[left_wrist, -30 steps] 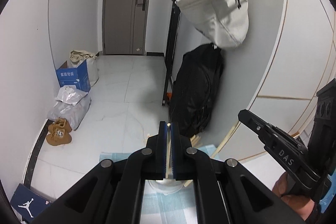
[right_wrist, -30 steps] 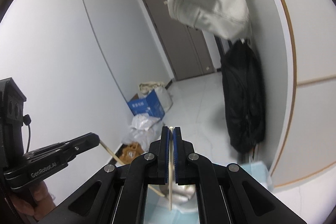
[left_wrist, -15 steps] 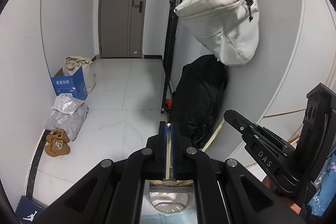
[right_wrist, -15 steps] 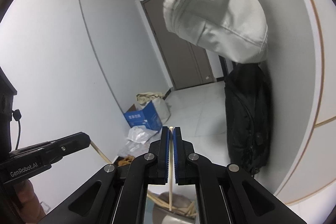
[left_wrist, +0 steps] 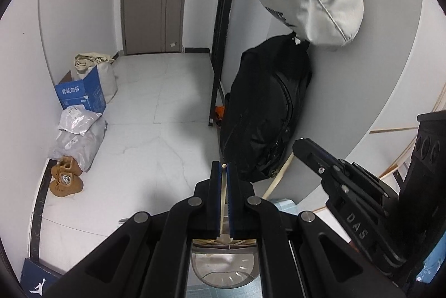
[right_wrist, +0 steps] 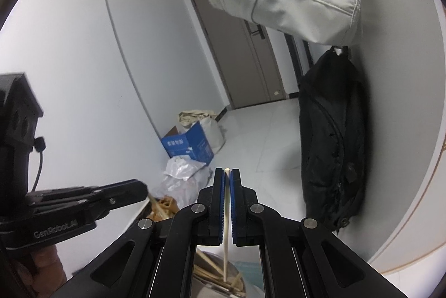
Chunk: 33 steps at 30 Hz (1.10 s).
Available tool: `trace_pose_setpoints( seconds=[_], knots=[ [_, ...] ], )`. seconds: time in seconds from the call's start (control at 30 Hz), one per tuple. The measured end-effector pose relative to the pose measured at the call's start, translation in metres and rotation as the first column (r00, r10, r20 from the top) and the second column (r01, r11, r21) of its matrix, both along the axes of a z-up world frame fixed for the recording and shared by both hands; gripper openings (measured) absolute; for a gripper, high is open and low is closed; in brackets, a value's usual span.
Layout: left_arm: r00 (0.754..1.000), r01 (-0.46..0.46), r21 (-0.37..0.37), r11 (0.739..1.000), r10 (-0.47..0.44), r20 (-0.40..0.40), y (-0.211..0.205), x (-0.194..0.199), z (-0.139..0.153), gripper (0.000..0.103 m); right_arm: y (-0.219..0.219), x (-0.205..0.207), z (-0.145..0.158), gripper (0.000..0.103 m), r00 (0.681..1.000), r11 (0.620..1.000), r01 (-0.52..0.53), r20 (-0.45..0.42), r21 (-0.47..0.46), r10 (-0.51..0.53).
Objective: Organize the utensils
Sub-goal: 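Carry both held chopsticks up over the white holder and lower them in, then open both grippers and lift them out of the white holder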
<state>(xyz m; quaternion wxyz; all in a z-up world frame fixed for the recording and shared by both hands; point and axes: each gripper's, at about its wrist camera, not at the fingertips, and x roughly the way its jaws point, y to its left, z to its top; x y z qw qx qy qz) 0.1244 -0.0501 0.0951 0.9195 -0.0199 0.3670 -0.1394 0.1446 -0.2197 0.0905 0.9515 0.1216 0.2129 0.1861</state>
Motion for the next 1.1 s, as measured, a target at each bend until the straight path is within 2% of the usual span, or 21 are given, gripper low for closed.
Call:
trace_pose_setpoints(
  seconds=[0.17,0.47,0.67,0.77,0.83,0.9,0.97,1.03,1.1],
  knots=[
    [1.0,0.011,0.026,1.0,-0.011,-0.014,-0.001,0.0,-0.013,0.0,0.006,-0.001,-0.015,0.003,1.0,0.999,-0.018,-0.025,-0.03,0.017],
    [0.99,0.057,0.02,0.998,-0.054,-0.132,0.003,0.006,-0.054,0.0,0.015,-0.007,-0.046,0.003,0.992,0.995,-0.079,-0.103,-0.057,0.073],
    [0.987,0.085,-0.009,0.996,-0.086,-0.134,0.007,0.005,-0.054,0.0,0.015,-0.01,-0.065,0.006,0.98,0.992,-0.105,-0.174,-0.064,0.093],
    [0.979,0.12,-0.022,0.993,-0.122,-0.164,0.003,0.004,-0.054,0.0,0.012,-0.016,-0.068,0.006,0.977,0.992,-0.106,-0.192,-0.068,0.091],
    [0.982,0.126,-0.014,0.992,-0.126,-0.143,0.002,-0.003,-0.05,0.0,0.008,-0.022,-0.067,0.009,0.977,0.993,-0.1,-0.194,-0.06,0.087],
    [0.987,0.107,-0.016,0.994,-0.108,-0.122,0.005,-0.009,-0.045,0.007,0.002,-0.028,-0.065,0.02,0.978,0.995,-0.075,-0.197,-0.058,0.063],
    [0.99,0.079,-0.027,0.997,-0.081,-0.112,0.01,-0.013,-0.042,0.034,-0.005,-0.036,-0.064,0.031,0.98,0.998,-0.052,-0.193,-0.037,0.044],
    [0.997,0.042,-0.042,0.998,-0.044,-0.069,0.017,-0.021,-0.036,0.048,-0.011,-0.046,-0.063,0.036,0.982,0.999,-0.029,-0.185,-0.024,0.024],
    [0.999,0.008,-0.041,0.999,-0.009,-0.036,0.021,-0.027,-0.032,0.054,-0.016,-0.054,-0.061,0.036,0.983,1.0,-0.017,-0.182,-0.021,0.013]
  ],
)
